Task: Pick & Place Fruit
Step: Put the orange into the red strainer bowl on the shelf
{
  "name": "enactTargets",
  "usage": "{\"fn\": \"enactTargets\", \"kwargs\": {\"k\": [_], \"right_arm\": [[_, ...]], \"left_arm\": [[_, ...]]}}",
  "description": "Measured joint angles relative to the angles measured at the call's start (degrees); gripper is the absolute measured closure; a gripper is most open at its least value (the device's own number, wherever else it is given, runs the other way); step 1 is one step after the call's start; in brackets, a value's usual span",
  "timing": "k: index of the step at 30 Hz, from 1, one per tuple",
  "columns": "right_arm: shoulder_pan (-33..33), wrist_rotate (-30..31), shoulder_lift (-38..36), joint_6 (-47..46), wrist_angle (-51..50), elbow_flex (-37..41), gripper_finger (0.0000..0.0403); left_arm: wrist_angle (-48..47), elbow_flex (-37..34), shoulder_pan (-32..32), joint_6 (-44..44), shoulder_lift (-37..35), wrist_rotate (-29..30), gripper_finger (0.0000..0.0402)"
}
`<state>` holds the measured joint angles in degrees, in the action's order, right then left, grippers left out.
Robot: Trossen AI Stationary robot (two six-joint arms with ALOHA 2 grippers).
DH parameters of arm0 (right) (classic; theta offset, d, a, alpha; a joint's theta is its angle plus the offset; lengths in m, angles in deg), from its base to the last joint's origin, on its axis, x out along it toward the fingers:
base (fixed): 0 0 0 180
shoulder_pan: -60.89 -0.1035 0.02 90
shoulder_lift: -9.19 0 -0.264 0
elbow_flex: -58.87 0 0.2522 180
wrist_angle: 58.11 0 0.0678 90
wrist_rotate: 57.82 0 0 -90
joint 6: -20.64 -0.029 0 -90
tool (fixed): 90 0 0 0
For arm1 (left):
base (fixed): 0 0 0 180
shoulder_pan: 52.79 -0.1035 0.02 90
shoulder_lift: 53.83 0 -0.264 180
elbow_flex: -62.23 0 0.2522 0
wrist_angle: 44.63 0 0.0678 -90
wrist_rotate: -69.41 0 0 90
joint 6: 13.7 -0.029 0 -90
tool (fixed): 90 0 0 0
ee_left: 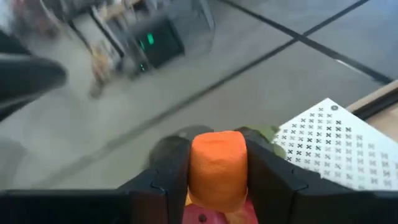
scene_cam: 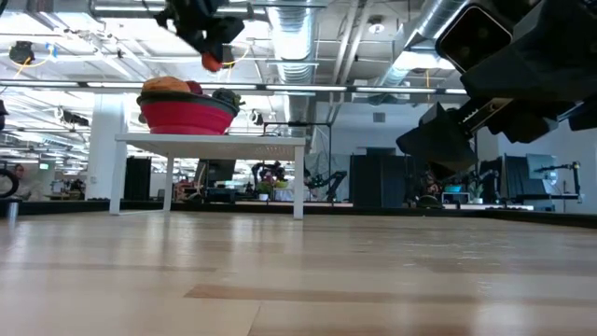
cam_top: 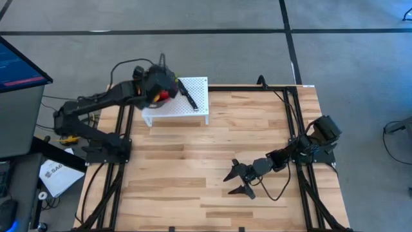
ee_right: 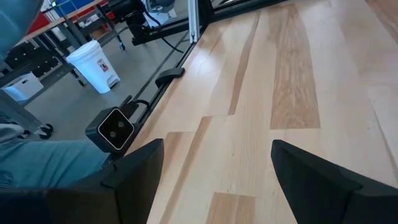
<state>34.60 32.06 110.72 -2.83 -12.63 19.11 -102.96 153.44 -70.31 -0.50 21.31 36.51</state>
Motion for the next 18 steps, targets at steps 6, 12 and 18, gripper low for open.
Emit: {"fn": "enactTargets", "kwargs": {"k": [6, 12, 18], "right_arm": [[0.0, 0.0, 0.0, -0.7, 0.0, 0.0, 0.0111], [0.0, 0.0, 0.0, -1.6, 0.0, 0.0, 0.0111], [0.0, 0.0, 0.0, -1.6, 0.0, 0.0, 0.0111]], "left_arm": [[0.1, -0.3, -11.8, 4.3, 0.0, -16.0, 0.0267], [-0.1, -3.5, -15.6, 6.6, -0.6, -18.1, 0.0266], [-0.1, -6.6, -15.7, 7.2, -0.6, -18.0, 0.0259]]}}
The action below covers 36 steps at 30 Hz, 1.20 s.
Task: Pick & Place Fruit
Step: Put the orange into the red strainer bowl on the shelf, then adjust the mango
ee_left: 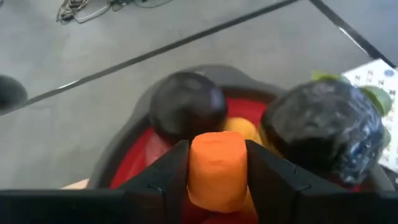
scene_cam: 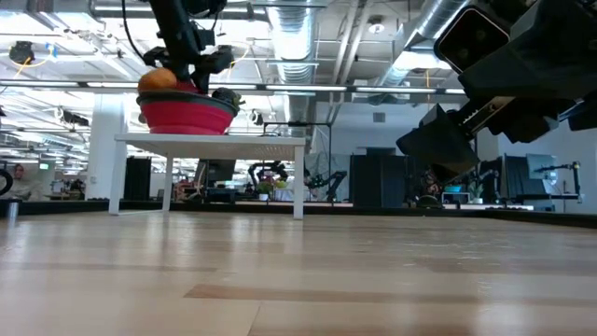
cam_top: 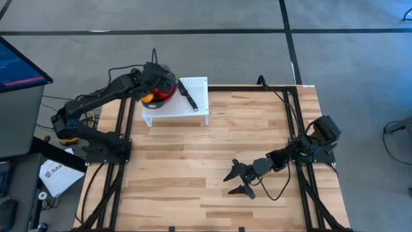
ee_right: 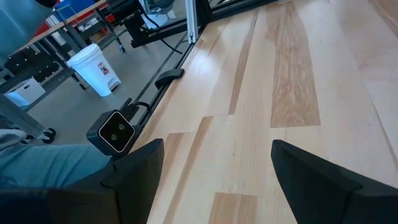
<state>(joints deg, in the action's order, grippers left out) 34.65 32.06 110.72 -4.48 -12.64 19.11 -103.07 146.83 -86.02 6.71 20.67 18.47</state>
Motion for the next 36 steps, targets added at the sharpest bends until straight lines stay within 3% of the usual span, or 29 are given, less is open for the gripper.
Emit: {"fn": "enactTargets", "kwargs": {"k": [11, 18, 27, 36], "right_arm": [[0.0, 0.0, 0.0, 0.0, 0.0, 0.0, 0.0111], [0.0, 0.0, 0.0, 0.0, 0.0, 0.0, 0.0111], [0.0, 0.2, 0.0, 0.2, 0.0, 0.0, 0.0111], [0.0, 1.7, 0.0, 0.2, 0.1, 0.0, 0.0111]], "left_arm": [[0.1, -1.3, 0.0, -0.2, -0.3, 0.0, 0.0175], [0.8, -1.3, 0.0, -0.8, -4.5, -0.2, 0.0140], [3.4, -1.3, 2.4, -0.2, -14.0, -6.8, 0.0136], [2.6, -1.2, 15.4, 0.7, -19.2, -7.3, 0.0174]]}}
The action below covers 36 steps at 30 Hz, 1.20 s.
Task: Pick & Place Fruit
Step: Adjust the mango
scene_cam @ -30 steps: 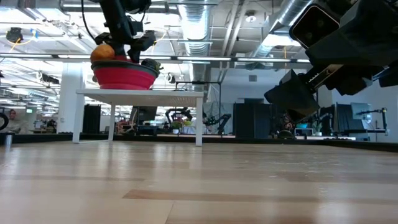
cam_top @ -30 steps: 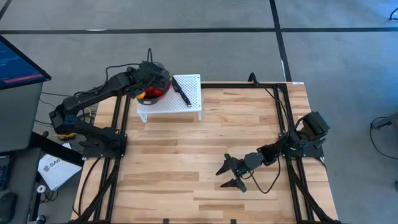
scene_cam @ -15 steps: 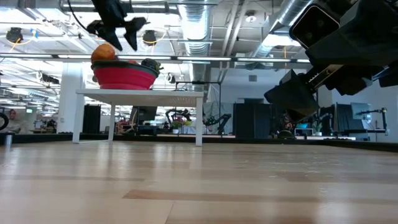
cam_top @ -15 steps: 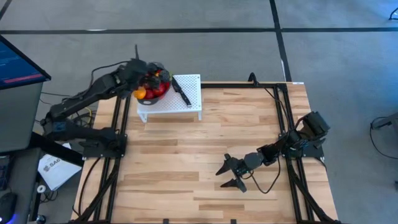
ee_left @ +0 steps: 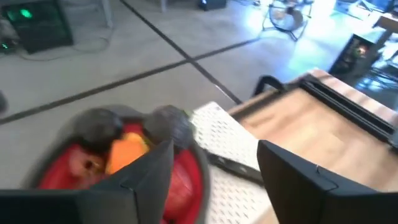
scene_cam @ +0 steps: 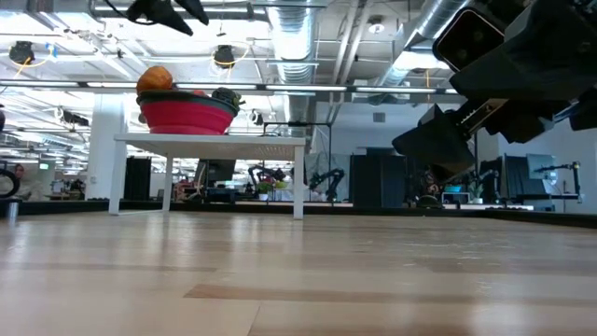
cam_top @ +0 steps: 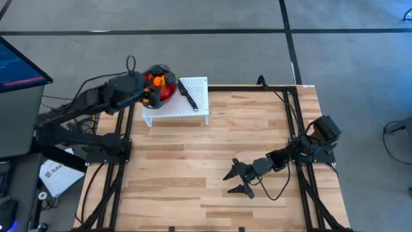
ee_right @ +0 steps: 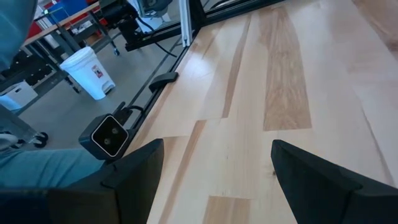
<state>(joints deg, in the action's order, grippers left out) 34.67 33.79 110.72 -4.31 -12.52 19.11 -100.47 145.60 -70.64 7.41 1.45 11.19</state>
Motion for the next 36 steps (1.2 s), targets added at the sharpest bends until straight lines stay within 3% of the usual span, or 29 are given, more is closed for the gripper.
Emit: {"fn": "enactTargets", "kwargs": {"k": [8, 15, 19, 26, 36], "right_arm": [[0.0, 0.1, 0.0, 0.0, 0.3, 0.0, 0.0111], [0.1, 0.1, 0.0, 0.0, 0.5, 0.0, 0.0111], [0.1, 0.1, 0.0, 0.0, 0.9, 0.0, 0.0111], [0.1, 0.1, 0.0, 0.0, 2.3, 0.0, 0.0111], [0.1, 0.0, 0.0, 0.0, 3.3, 0.0, 0.0111]], "left_arm": [[-17.6, 0.0, 6.9, 17.7, -2.5, 0.9, 0.0259], [-26.0, 0.0, 7.7, 28.1, -5.9, -4.8, 0.0350], [-31.6, 0.0, 7.2, 31.8, -7.1, -2.2, 0.0394], [-33.2, 0.0, 5.2, 31.4, -3.2, 7.1, 0.0399], [-31.3, 0.0, 2.3, 25.7, 7.5, 7.9, 0.0400]]}}
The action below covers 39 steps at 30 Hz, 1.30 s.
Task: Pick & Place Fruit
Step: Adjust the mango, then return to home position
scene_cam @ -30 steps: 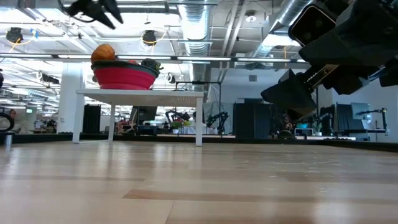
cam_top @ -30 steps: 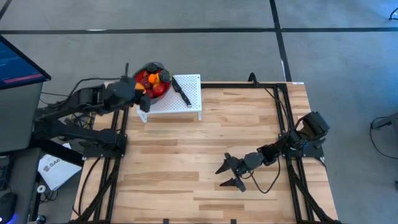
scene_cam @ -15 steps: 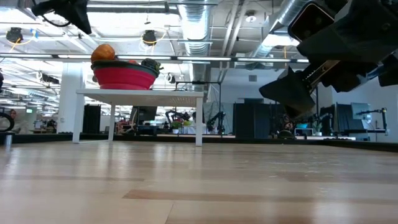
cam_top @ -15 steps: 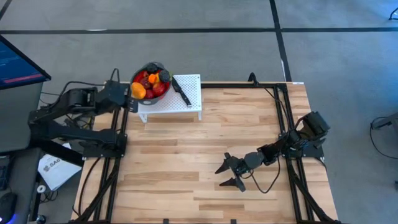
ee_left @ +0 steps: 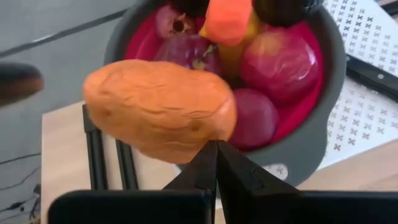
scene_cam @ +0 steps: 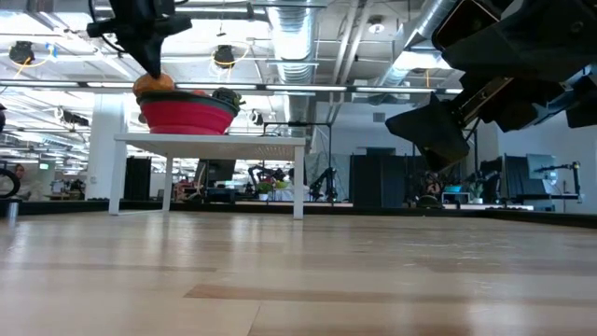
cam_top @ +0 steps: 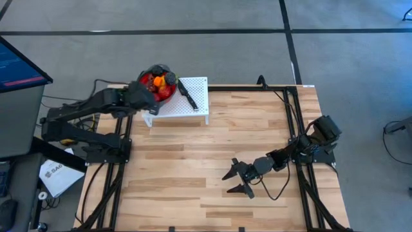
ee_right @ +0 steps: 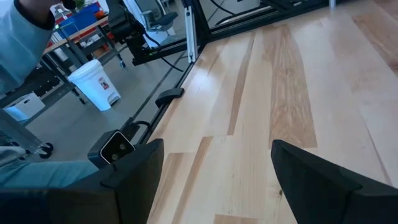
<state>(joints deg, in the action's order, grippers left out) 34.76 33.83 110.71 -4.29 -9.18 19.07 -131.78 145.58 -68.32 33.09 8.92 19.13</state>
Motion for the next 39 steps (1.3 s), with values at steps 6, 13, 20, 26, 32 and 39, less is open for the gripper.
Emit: {"fn": "enactTargets", "kwargs": {"k": [6, 13, 20, 26, 32, 39], "right_arm": [[0.0, 0.0, 0.0, 0.0, -0.1, 0.0, 0.0111], [0.0, 0.8, 0.0, 2.2, 0.3, 0.0, 0.0111], [-2.1, 11.9, -0.1, 10.4, 9.7, 2.0, 0.0111], [-2.1, 18.5, -7.5, 12.9, 24.3, 14.0, 0.0112], [7.5, 9.2, -26.0, 7.2, 20.8, 23.3, 0.0112], [27.1, -13.3, -46.7, 10.1, -16.1, 18.7, 0.0113]], "left_arm": [[2.5, 0.0, 0.0, -1.8, -0.2, 1.2, 0.0400], [2.9, 0.0, 2.9, -2.6, -5.5, -2.0, 0.0400], [6.6, 0.0, 19.3, -2.1, -8.5, 0.1, 0.0400], [15.9, 0.0, 36.5, -1.5, -2.4, 12.7, 0.0400], [22.6, 0.0, 43.7, -1.5, 7.1, 23.2, 0.0400], [24.5, 0.0, 42.5, 4.8, 15.6, 24.5, 0.0400]]}}
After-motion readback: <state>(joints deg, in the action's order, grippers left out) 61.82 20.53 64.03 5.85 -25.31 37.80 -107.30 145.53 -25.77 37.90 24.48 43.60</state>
